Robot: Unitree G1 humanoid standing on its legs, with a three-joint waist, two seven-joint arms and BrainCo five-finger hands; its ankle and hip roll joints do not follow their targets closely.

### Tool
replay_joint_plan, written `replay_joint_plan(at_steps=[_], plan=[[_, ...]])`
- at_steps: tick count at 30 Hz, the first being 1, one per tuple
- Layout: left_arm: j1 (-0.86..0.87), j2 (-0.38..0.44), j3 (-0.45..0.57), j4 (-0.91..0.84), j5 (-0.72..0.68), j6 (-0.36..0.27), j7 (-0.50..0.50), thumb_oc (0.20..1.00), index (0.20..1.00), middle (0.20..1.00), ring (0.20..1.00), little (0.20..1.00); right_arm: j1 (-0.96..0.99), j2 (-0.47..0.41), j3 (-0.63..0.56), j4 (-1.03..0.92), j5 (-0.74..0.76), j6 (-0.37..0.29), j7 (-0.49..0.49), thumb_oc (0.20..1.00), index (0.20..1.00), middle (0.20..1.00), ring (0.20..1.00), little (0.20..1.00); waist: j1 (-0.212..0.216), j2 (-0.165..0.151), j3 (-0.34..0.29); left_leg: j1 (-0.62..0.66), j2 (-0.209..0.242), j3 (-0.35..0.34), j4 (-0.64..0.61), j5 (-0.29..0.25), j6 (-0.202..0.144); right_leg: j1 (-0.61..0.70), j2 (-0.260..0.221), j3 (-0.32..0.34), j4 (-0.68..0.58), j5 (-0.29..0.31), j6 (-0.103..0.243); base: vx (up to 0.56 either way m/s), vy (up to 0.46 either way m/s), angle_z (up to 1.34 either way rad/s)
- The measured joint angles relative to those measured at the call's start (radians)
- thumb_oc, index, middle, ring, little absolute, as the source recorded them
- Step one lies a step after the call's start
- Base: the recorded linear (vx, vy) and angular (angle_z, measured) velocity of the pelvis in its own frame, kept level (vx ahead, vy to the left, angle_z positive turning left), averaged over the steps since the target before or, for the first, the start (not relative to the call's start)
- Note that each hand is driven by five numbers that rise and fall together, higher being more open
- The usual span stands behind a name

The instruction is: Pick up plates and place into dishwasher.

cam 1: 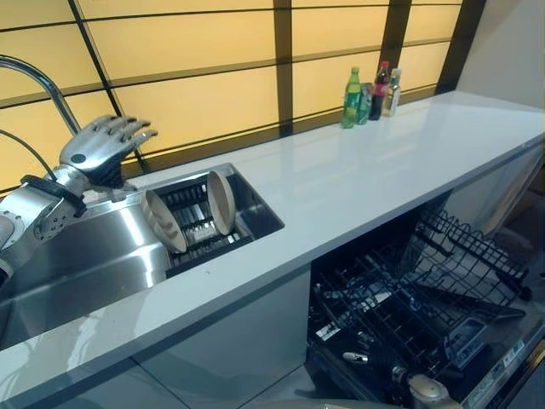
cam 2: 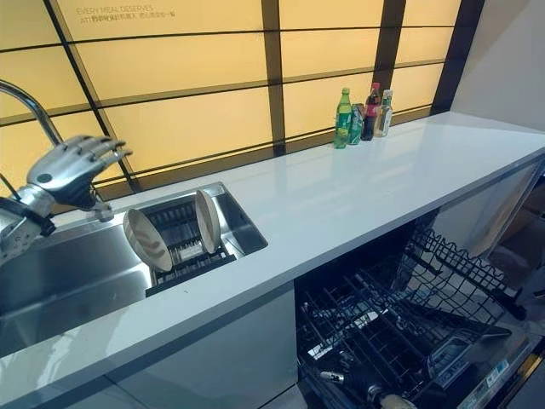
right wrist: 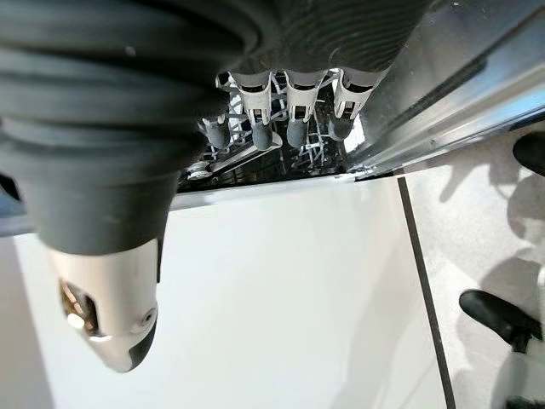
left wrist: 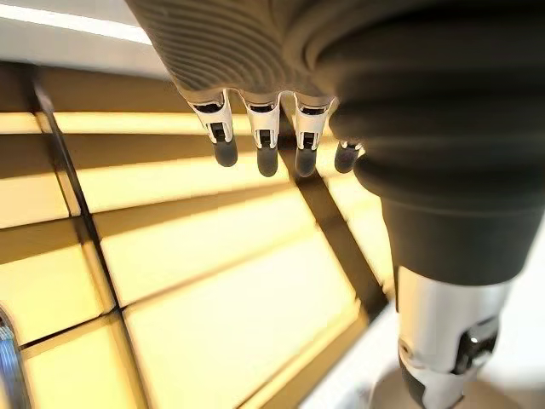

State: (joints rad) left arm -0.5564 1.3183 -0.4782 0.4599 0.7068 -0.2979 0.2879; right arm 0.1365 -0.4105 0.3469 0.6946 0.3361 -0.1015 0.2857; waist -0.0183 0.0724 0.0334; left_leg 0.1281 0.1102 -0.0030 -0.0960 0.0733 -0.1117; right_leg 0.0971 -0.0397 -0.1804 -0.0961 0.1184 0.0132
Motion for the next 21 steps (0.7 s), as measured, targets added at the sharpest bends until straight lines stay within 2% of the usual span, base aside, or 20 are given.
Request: replay_joint_plan(at_steps=[6,10,15,17,21], plan=[[0.0,-0.002,-0.011,0.095,0.095,0.091,-0.031,1.0,1.0,1.0,1.0,1.0,0.024,-0.004,-0.02,-0.034,0.02,0.008,0.04,1.0,1.0,1.0,1.0,1.0,-0.023,-0.006,0.011,0.001,-0.004,0.009,0.0,0.001,0.001,-0.002,-0.004,0.009,0.0,0.004,0.006,0.02,0.039,-0.04],[0.002,-0.013,-0.011,0.122,0.167,0.108,-0.024,1.0,1.0,1.0,1.0,1.0,0.029,-0.016,-0.023,-0.117,0.102,0.027,0.055,1.0,1.0,1.0,1.0,1.0,-0.047,-0.008,0.028,0.001,-0.007,0.018,0.0,0.002,-0.002,-0.006,-0.006,0.016,0.0,0.007,0.01,0.01,0.049,-0.05],[0.011,-0.045,-0.011,0.136,0.245,0.102,0.056,1.0,1.0,1.0,1.0,1.0,0.037,-0.017,-0.061,-0.185,0.19,0.027,0.065,1.0,1.0,1.0,1.0,1.0,-0.06,0.002,0.034,0.002,-0.011,0.032,0.0,0.003,-0.003,-0.013,-0.009,0.03,0.0,0.011,0.013,0.0,0.052,-0.08],[0.03,-0.048,-0.011,0.139,0.275,0.084,0.087,1.0,1.0,1.0,1.0,1.0,0.042,-0.034,-0.066,-0.216,0.219,0.027,0.066,1.0,1.0,1.0,1.0,1.0,-0.076,0.009,0.039,0.002,-0.012,0.035,0.0,0.003,-0.003,-0.015,-0.01,0.032,0.0,0.013,0.015,0.0,0.049,-0.05],[0.064,-0.051,-0.011,0.142,0.323,0.042,0.124,1.0,1.0,1.0,1.0,1.0,0.068,-0.044,-0.094,-0.278,0.278,0.026,0.076,1.0,1.0,1.0,1.0,1.0,-0.082,0.012,0.041,0.002,-0.009,0.052,0.0,0.002,-0.001,-0.024,-0.009,0.04,0.0,0.014,0.016,0.01,0.031,-0.11]])
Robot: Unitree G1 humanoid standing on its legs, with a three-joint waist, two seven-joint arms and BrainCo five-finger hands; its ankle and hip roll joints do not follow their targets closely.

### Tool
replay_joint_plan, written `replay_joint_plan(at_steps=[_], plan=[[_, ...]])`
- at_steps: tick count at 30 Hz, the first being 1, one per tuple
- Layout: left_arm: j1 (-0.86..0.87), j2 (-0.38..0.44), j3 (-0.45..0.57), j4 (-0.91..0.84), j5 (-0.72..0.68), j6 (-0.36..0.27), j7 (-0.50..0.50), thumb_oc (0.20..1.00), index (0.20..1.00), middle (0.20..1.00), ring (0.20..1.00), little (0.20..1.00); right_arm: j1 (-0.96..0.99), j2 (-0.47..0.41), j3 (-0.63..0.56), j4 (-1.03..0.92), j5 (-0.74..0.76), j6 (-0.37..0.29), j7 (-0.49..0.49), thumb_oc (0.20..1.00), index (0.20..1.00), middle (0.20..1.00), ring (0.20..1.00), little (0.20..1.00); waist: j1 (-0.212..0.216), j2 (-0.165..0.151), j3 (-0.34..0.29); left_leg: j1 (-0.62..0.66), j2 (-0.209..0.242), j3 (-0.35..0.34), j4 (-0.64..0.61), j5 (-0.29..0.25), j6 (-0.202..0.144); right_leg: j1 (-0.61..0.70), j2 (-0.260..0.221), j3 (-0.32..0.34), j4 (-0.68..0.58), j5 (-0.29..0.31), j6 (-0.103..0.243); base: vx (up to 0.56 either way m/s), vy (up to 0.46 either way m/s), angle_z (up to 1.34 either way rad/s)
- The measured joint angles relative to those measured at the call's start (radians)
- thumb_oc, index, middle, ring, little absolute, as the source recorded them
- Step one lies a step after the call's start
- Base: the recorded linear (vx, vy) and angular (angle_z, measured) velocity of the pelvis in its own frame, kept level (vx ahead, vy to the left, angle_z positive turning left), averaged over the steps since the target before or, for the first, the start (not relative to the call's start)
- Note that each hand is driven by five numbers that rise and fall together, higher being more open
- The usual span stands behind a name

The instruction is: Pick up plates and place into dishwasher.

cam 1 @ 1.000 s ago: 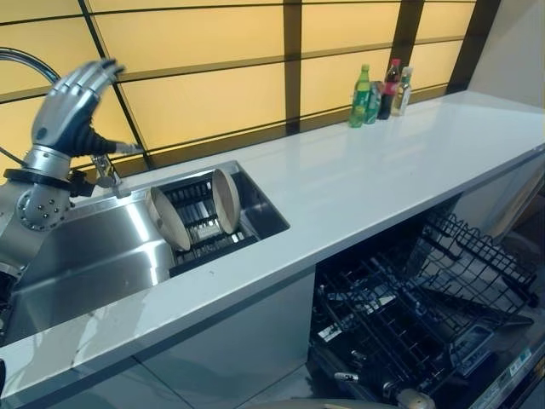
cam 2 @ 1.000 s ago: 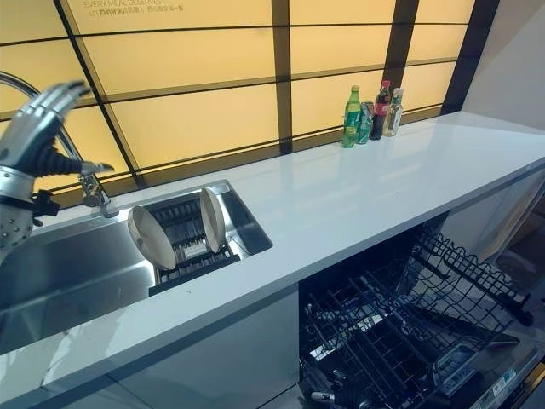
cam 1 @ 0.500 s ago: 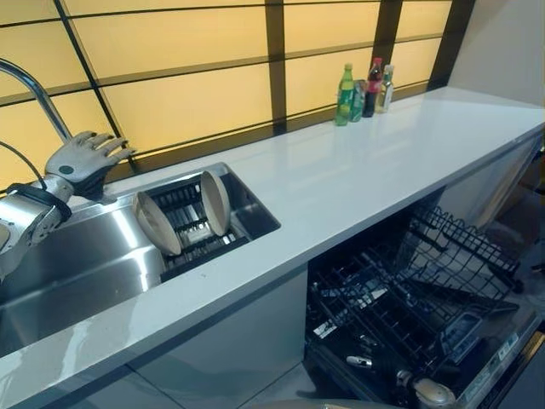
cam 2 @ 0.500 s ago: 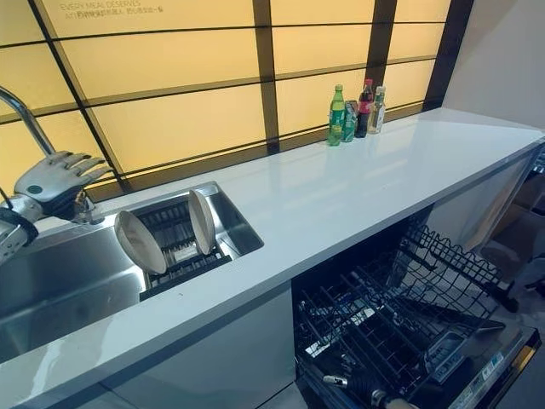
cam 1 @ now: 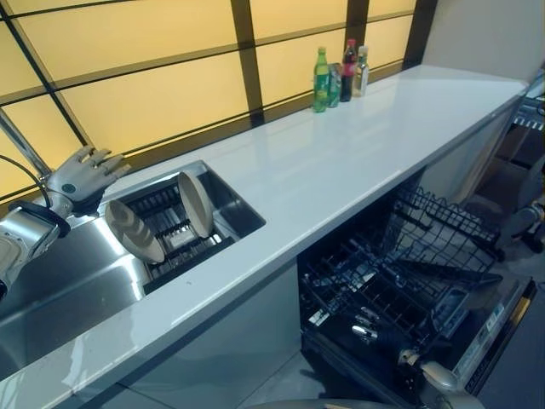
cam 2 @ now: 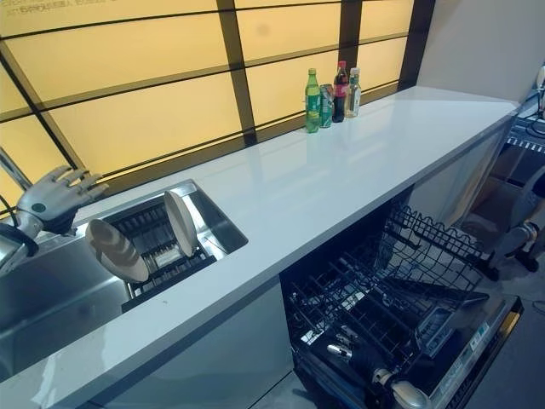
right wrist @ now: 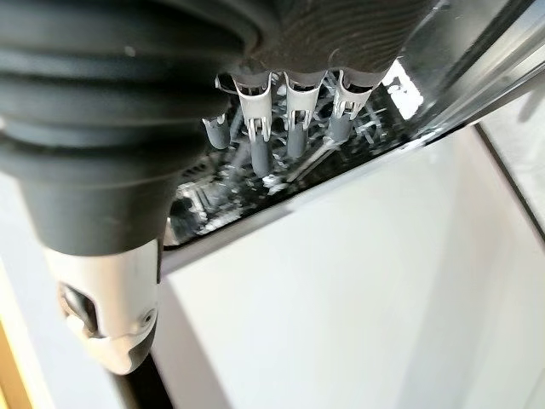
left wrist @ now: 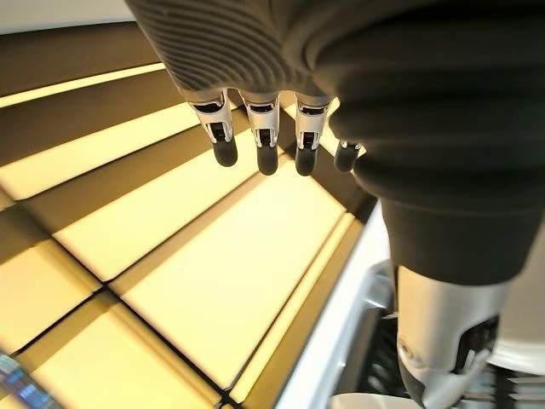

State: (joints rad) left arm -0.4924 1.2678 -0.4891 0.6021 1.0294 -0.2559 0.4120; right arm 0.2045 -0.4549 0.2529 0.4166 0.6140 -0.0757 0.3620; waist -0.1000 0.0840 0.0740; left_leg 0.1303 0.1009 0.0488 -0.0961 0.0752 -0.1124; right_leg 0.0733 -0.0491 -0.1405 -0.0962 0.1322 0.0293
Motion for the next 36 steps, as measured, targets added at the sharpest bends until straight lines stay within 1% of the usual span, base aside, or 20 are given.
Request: replay_joint_plan(at_steps=[2,4,8,13,17,20,24,27,31,34,36], plan=[[0.02,-0.004,0.0,0.007,0.019,-0.017,0.003,1.0,1.0,1.0,1.0,1.0,0.001,-0.005,-0.024,-0.028,0.026,-0.004,0.0,1.0,1.0,1.0,1.0,1.0,-0.012,-0.003,0.001,0.0,-0.001,0.004,0.0,0.0,0.0,-0.003,-0.001,0.004,0.0,0.002,0.003,0.0,0.03,-0.09],[0.04,-0.006,0.0,0.008,0.023,-0.021,-0.003,1.0,1.0,1.0,1.0,1.0,0.001,-0.017,-0.04,-0.056,0.03,-0.008,0.0,1.0,1.0,1.0,1.0,1.0,-0.021,-0.008,0.002,-0.001,-0.002,0.009,0.0,0.0,0.001,-0.007,-0.001,0.012,0.0,0.005,0.007,0.0,0.021,-0.08],[0.062,-0.022,-0.005,0.042,0.059,-0.016,-0.064,1.0,1.0,1.0,1.0,1.0,-0.001,-0.04,-0.056,-0.084,0.056,-0.019,-0.003,1.0,1.0,1.0,1.0,1.0,-0.025,-0.014,0.005,0.002,-0.002,0.026,0.0,0.0,0.001,-0.011,-0.001,0.022,0.0,0.005,0.007,-0.01,0.019,-0.11],[0.073,-0.03,-0.01,0.06,0.095,-0.012,-0.149,1.0,1.0,1.0,1.0,1.0,-0.001,-0.043,-0.057,-0.101,0.086,-0.026,-0.022,1.0,1.0,1.0,1.0,1.0,-0.027,-0.018,0.008,0.003,-0.002,0.031,0.0,0.0,0.0,-0.012,-0.003,0.023,0.0,0.007,0.01,-0.01,0.007,-0.03],[0.098,-0.03,-0.01,0.059,0.095,-0.011,-0.226,1.0,1.0,1.0,1.0,1.0,-0.001,-0.043,-0.057,-0.101,0.087,-0.028,-0.024,1.0,1.0,1.0,1.0,1.0,-0.027,-0.017,0.009,0.003,-0.003,0.031,0.0,0.0,0.001,-0.013,-0.003,0.023,0.0,0.008,0.012,0.0,0.0,0.0],[0.103,-0.03,-0.011,0.058,0.094,-0.011,-0.273,1.0,1.0,1.0,1.0,1.0,-0.001,-0.044,-0.057,-0.101,0.088,-0.03,-0.044,1.0,1.0,1.0,1.0,1.0,-0.024,-0.018,0.009,0.002,-0.003,0.031,0.0,0.0,0.001,-0.013,-0.003,0.022,0.0,0.008,0.011,0.0,0.0,0.0],[0.104,-0.031,-0.011,0.057,0.091,-0.011,-0.284,1.0,1.0,1.0,1.0,1.0,-0.002,-0.053,-0.057,-0.101,0.127,-0.038,-0.054,1.0,1.0,1.0,1.0,1.0,-0.023,-0.021,0.013,0.001,-0.004,0.031,0.0,0.0,0.001,-0.013,-0.005,0.022,0.0,0.008,0.012,0.0,0.0,0.0],[0.106,-0.038,-0.011,0.057,0.091,0.003,-0.274,1.0,1.0,1.0,1.0,1.0,-0.002,-0.067,-0.057,-0.101,0.159,-0.045,-0.062,1.0,1.0,1.0,1.0,1.0,-0.024,-0.023,0.014,0.0,-0.005,0.031,0.0,0.0,0.0,-0.014,-0.005,0.022,0.0,0.008,0.012,0.0,0.01,0.0],[0.108,-0.08,-0.011,0.071,0.088,0.055,-0.244,1.0,1.0,1.0,1.0,1.0,-0.002,-0.073,-0.073,-0.124,0.2,-0.058,-0.069,1.0,1.0,1.0,1.0,1.0,-0.026,-0.019,0.018,-0.002,-0.005,0.032,0.0,0.001,0.0,-0.017,-0.006,0.023,0.0,0.008,0.012,-0.01,0.043,-0.01],[0.113,-0.113,-0.009,0.086,0.087,0.101,-0.196,1.0,1.0,1.0,1.0,1.0,-0.005,-0.077,-0.099,-0.171,0.224,-0.077,-0.079,1.0,1.0,1.0,1.0,1.0,-0.028,-0.018,0.021,-0.003,-0.006,0.035,0.0,0.003,0.0,-0.027,-0.005,0.025,0.0,0.01,0.014,-0.02,0.061,-0.05],[0.113,-0.119,-0.009,0.096,0.087,0.124,-0.17,1.0,1.0,1.0,1.0,1.0,-0.008,-0.082,-0.11,-0.192,0.224,-0.082,-0.086,1.0,1.0,1.0,1.0,1.0,-0.032,-0.021,0.031,-0.003,-0.006,0.036,0.0,0.003,0.0,-0.028,-0.006,0.029,0.0,0.011,0.016,-0.03,0.067,-0.02]])
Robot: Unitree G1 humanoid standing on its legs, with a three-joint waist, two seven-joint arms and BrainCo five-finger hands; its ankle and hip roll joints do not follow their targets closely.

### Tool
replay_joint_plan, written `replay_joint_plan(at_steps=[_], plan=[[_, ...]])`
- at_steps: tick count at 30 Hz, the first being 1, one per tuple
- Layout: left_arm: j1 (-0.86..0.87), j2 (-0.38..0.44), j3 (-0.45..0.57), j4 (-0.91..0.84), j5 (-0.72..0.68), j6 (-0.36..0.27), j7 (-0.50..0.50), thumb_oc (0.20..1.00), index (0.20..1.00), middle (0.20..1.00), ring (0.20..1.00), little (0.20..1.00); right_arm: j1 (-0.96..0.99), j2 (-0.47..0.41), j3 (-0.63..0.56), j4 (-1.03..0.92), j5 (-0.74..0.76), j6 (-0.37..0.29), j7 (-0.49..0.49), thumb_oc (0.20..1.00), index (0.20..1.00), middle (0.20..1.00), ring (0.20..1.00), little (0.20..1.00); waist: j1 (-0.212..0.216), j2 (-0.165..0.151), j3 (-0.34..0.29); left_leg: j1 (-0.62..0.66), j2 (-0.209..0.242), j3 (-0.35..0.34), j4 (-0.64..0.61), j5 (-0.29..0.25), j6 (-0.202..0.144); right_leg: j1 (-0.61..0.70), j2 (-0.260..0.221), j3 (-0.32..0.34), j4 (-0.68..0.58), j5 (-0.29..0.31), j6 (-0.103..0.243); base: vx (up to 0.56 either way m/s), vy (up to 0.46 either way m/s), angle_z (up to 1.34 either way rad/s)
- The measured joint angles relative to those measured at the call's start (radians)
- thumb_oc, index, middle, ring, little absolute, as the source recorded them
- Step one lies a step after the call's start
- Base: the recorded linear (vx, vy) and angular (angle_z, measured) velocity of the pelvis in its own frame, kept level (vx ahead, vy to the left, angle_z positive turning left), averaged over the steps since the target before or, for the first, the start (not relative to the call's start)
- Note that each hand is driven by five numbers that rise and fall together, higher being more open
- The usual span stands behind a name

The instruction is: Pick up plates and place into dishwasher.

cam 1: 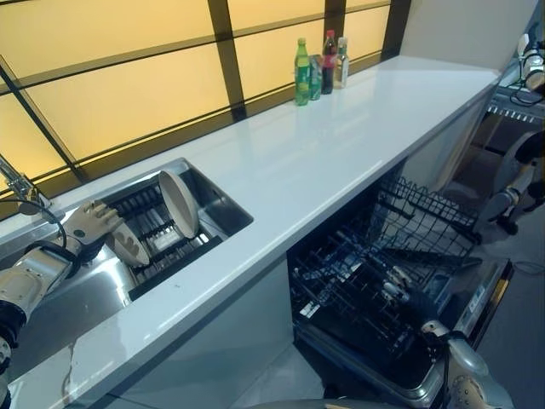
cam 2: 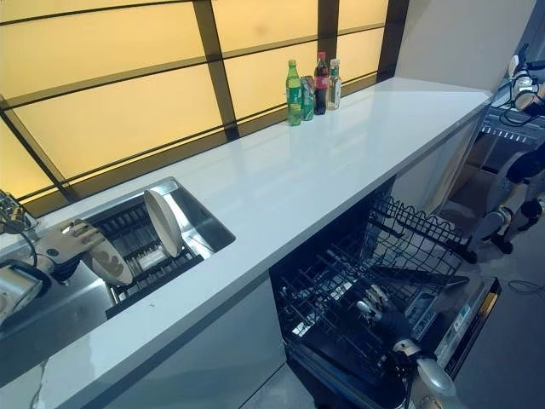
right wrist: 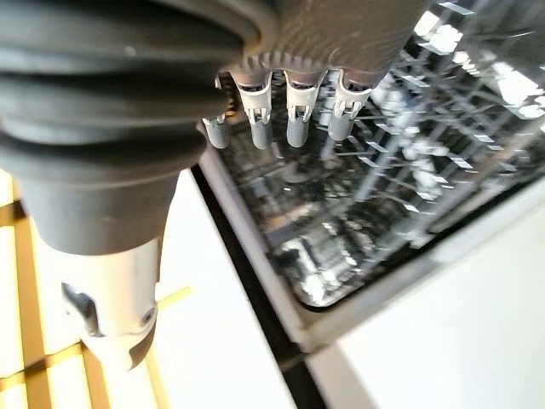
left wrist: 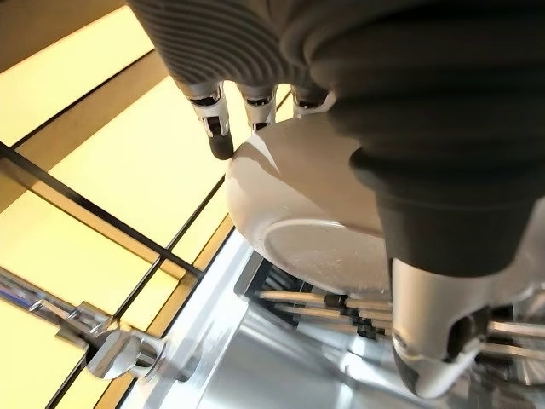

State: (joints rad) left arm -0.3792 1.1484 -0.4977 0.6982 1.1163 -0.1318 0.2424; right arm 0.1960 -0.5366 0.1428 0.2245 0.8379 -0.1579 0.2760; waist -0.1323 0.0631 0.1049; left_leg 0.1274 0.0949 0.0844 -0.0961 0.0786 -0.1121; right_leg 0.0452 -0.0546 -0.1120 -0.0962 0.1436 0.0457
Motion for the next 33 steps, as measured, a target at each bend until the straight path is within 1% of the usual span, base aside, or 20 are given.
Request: replay_joint_plan(at_steps=[2,5,6,8,9,10,11,12,14,16,20,24,29,31,33], plan=[[0.0,-0.007,0.001,0.031,0.0,0.02,0.039,1.0,1.0,1.0,1.0,1.0,0.0,-0.009,-0.016,-0.016,0.0,-0.014,-0.004,1.0,1.0,1.0,1.0,1.0,-0.009,-0.003,0.01,-0.004,-0.001,0.006,0.0,0.0,0.001,-0.009,0.0,0.009,0.0,0.0,0.0,-0.05,0.063,-0.08],[-0.008,-0.015,0.006,0.074,0.0,0.048,0.064,1.0,1.0,1.0,1.0,1.0,-0.007,-0.037,-0.024,-0.029,0.0,-0.034,-0.006,1.0,1.0,1.0,1.0,1.0,-0.016,-0.006,0.015,-0.021,-0.006,0.022,0.0,0.002,0.002,-0.034,-0.001,0.02,0.0,0.011,0.004,-0.09,0.057,-0.15],[-0.015,-0.017,0.006,0.081,0.0,0.057,0.063,1.0,1.0,1.0,1.0,1.0,-0.01,-0.042,-0.028,-0.029,0.0,-0.036,-0.008,1.0,1.0,1.0,1.0,1.0,-0.018,-0.008,0.02,-0.022,-0.008,0.025,0.0,0.002,0.003,-0.037,-0.001,0.022,0.0,0.015,0.0,-0.11,0.048,-0.16],[-0.034,-0.022,0.004,0.087,-0.003,0.076,0.052,1.0,1.0,1.0,1.0,1.0,-0.015,-0.049,-0.03,-0.029,0.0,-0.047,-0.026,1.0,1.0,1.0,1.0,1.0,-0.02,-0.011,0.023,-0.036,-0.011,0.026,0.0,0.005,0.007,-0.052,-0.003,0.024,0.0,0.016,0.001,-0.12,0.035,-0.08],[-0.05,-0.023,0.004,0.09,-0.012,0.084,0.043,1.0,1.0,1.0,1.0,1.0,-0.02,-0.056,-0.03,-0.029,0.0,-0.057,-0.031,1.0,1.0,1.0,1.0,1.0,-0.02,-0.014,0.035,-0.039,-0.013,0.026,0.0,0.006,0.008,-0.057,-0.004,0.026,0.0,0.018,0.003,-0.08,0.02,-0.09],[-0.063,-0.023,0.003,0.095,-0.021,0.092,0.036,0.787,0.787,0.787,0.787,0.787,-0.025,-0.063,-0.03,-0.029,0.004,-0.064,-0.035,1.0,1.0,1.0,1.0,1.0,-0.02,-0.017,0.044,-0.042,-0.014,0.027,0.0,0.006,0.008,-0.063,-0.005,0.031,0.0,0.019,0.004,-0.05,0.01,-0.13],[-0.075,-0.023,0.004,0.1,-0.031,0.101,0.032,0.2,0.2,0.2,0.2,0.2,-0.028,-0.066,-0.032,-0.029,0.009,-0.073,-0.04,1.0,1.0,1.0,1.0,1.0,-0.02,-0.019,0.047,-0.052,-0.015,0.027,0.0,0.006,0.008,-0.072,-0.004,0.037,0.0,0.02,0.007,-0.04,0.003,-0.14],[-0.085,-0.022,0.005,0.104,-0.031,0.103,0.029,0.2,0.2,0.2,0.2,0.2,-0.029,-0.067,-0.037,-0.029,0.012,-0.081,-0.044,1.0,1.0,1.0,1.0,1.0,-0.021,-0.021,0.051,-0.052,-0.015,0.027,0.0,0.007,0.01,-0.076,-0.004,0.038,0.0,0.022,0.009,-0.03,0.0,-0.09],[-0.095,-0.021,0.004,0.107,-0.032,0.086,0.012,0.2,0.2,0.2,0.2,0.2,-0.029,-0.068,-0.051,-0.029,0.015,-0.093,-0.044,1.0,1.0,1.0,1.0,1.0,-0.024,-0.021,0.058,-0.051,-0.015,0.029,0.0,0.008,0.011,-0.077,-0.004,0.038,0.0,0.023,0.01,-0.01,-0.003,-0.02],[-0.094,-0.021,-0.006,0.107,-0.032,0.057,-0.007,0.2,0.2,0.2,0.2,0.2,-0.033,-0.07,-0.058,-0.029,0.017,-0.107,-0.043,1.0,1.0,1.0,1.0,1.0,-0.025,-0.023,0.06,-0.051,-0.014,0.029,0.0,0.008,0.011,-0.077,-0.002,0.038,0.0,0.024,0.011,0.0,-0.017,0.0],[-0.093,-0.022,-0.036,0.102,-0.037,-0.002,-0.024,0.2,0.2,0.2,0.2,0.2,-0.053,-0.07,-0.059,-0.03,0.02,-0.114,-0.032,1.0,1.0,1.0,1.0,1.0,-0.02,-0.039,0.074,-0.049,-0.012,0.025,0.0,0.008,0.011,-0.071,0.0,0.035,0.0,0.026,0.014,0.01,-0.04,0.05],[-0.094,-0.021,-0.033,0.071,-0.044,-0.014,-0.033,0.2,0.2,0.2,0.2,0.2,-0.071,-0.063,-0.059,-0.045,0.021,-0.114,-0.023,1.0,1.0,1.0,1.0,1.0,-0.018,-0.037,0.076,-0.026,-0.012,0.024,0.0,0.001,0.01,-0.044,-0.002,0.027,0.0,0.023,0.007,0.03,-0.056,0.06],[-0.094,-0.02,-0.032,0.007,-0.14,-0.032,-0.083,0.2,0.2,0.2,0.2,0.2,-0.105,-0.062,-0.059,-0.075,0.021,-0.121,-0.023,1.0,1.0,1.0,1.0,1.0,-0.014,-0.034,0.078,-0.014,-0.009,0.018,0.0,0.001,0.009,-0.028,-0.002,0.019,0.0,0.021,0.004,0.02,-0.059,0.04],[-0.094,-0.02,-0.03,-0.016,-0.208,-0.033,-0.084,0.2,0.2,0.2,0.2,0.2,-0.112,-0.062,-0.059,-0.08,0.021,-0.121,-0.023,1.0,1.0,1.0,1.0,1.0,-0.011,-0.034,0.077,-0.012,-0.008,0.014,0.0,0.001,0.01,-0.023,-0.002,0.016,0.0,0.021,0.004,0.02,-0.062,0.05],[-0.094,-0.018,-0.021,-0.027,-0.244,-0.04,-0.083,0.2,0.2,0.2,0.2,0.2,-0.114,-0.061,-0.059,-0.097,0.021,-0.121,-0.023,1.0,1.0,1.0,1.0,1.0,-0.01,-0.034,0.077,0.0,-0.007,0.011,0.0,0.001,0.009,-0.009,-0.003,0.012,0.0,0.019,0.001,0.02,-0.058,0.06]])
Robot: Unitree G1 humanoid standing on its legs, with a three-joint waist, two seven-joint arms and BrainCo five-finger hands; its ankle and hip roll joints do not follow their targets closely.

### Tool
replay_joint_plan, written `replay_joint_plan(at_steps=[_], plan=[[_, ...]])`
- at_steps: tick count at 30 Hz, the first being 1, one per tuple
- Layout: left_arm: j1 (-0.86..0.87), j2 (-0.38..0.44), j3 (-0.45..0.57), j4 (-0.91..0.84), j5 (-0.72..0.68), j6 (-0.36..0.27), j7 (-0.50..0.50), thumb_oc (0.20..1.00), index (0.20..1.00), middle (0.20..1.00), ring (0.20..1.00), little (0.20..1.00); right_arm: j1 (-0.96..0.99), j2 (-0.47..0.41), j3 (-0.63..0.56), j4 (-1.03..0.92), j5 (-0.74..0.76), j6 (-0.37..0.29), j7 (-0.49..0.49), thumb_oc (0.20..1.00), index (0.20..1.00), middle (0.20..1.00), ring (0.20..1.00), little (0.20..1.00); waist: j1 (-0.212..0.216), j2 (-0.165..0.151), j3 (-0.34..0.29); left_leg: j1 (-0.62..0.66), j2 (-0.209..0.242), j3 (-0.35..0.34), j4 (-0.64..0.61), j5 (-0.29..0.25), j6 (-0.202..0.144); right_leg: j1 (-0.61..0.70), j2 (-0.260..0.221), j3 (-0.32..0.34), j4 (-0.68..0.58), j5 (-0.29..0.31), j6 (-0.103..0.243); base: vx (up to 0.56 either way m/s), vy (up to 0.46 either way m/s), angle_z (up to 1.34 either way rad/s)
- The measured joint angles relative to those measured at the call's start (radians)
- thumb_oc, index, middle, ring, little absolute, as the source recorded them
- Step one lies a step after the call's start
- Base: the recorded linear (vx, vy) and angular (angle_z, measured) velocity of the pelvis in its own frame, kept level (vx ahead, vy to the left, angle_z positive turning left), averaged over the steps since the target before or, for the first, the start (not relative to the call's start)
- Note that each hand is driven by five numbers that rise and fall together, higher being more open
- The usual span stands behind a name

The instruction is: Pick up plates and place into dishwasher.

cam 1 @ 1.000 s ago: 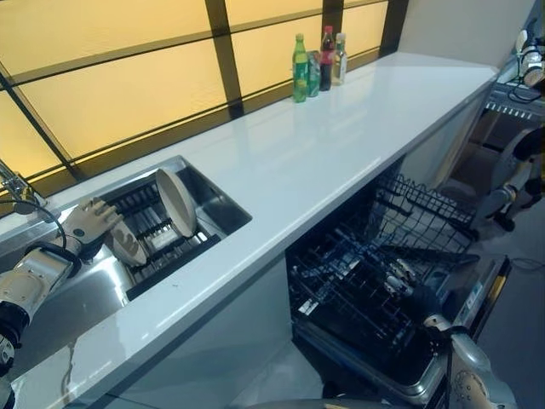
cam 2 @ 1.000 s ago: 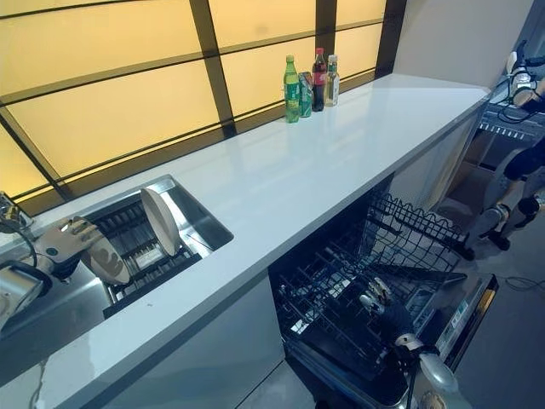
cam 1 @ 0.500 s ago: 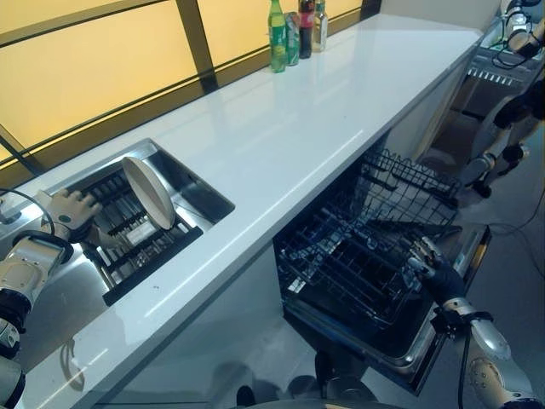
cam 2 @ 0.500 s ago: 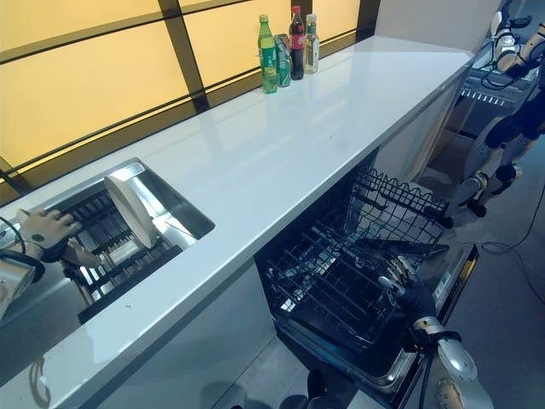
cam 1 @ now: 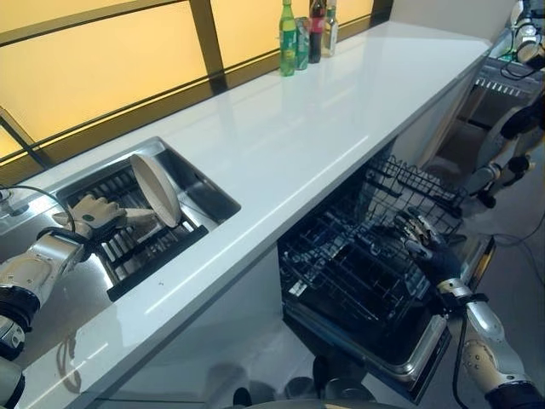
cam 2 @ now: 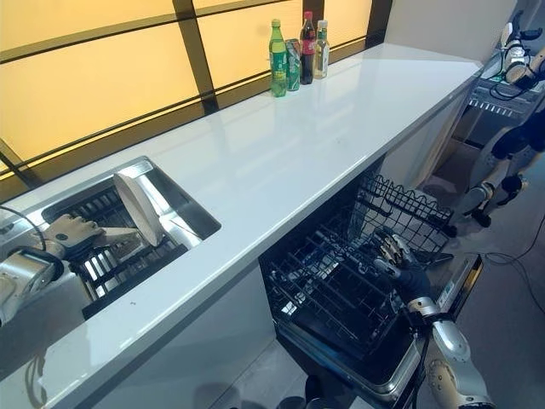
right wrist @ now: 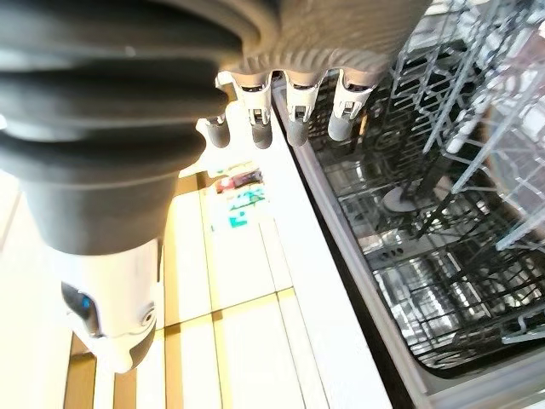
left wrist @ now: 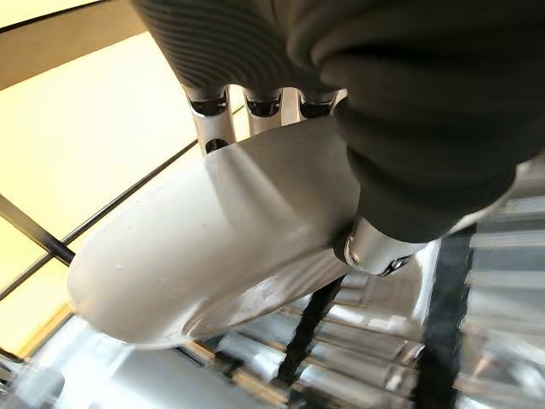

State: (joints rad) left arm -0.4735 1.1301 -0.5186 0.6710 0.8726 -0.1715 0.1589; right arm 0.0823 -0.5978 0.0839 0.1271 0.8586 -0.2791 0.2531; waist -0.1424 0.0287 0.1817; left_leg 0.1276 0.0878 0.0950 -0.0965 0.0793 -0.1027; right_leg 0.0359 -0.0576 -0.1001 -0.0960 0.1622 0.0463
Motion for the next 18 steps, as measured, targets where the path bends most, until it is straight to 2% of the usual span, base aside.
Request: replay_joint_plan(at_steps=[5,11,15,18], plan=[[0.0,0.036,0.065,-0.068,-0.035,-0.005,-0.016,0.2,0.2,0.2,0.2,0.2,-0.004,0.001,-0.019,-0.045,0.0,-0.001,0.0,1.0,1.0,1.0,1.0,1.0,0.023,-0.001,-0.017,0.0,0.004,-0.015,0.0,-0.005,0.003,0.012,0.002,-0.012,0.001,-0.005,-0.006,0.01,-0.048,0.06],[0.0,0.133,0.097,-0.153,-0.037,0.099,-0.119,0.2,0.2,0.2,0.2,0.2,-0.027,0.0,-0.032,-0.081,0.0,-0.003,-0.001,1.0,1.0,1.0,1.0,1.0,0.055,0.002,-0.061,0.001,0.002,-0.024,0.0,-0.005,0.002,0.019,0.0,-0.023,0.0,-0.007,-0.01,0.0,-0.047,0.07],[0.0,0.169,0.157,-0.164,-0.08,0.136,-0.122,0.2,0.2,0.2,0.2,0.2,-0.046,-0.004,-0.039,-0.133,-0.014,-0.035,-0.014,1.0,1.0,1.0,1.0,1.0,0.077,0.003,-0.079,0.002,0.002,-0.042,0.0,-0.005,0.003,0.029,-0.002,-0.038,0.0,-0.011,-0.015,0.0,-0.038,0.12],[0.0,0.215,0.185,-0.173,-0.125,0.141,-0.096,0.2,0.2,0.2,0.2,0.2,-0.081,-0.037,-0.042,-0.171,-0.056,-0.065,-0.04,1.0,1.0,1.0,1.0,1.0,0.087,0.004,-0.086,0.0,0.002,-0.046,0.0,-0.005,0.003,0.03,-0.003,-0.044,0.0,-0.011,-0.015,0.0,-0.03,0.06]])
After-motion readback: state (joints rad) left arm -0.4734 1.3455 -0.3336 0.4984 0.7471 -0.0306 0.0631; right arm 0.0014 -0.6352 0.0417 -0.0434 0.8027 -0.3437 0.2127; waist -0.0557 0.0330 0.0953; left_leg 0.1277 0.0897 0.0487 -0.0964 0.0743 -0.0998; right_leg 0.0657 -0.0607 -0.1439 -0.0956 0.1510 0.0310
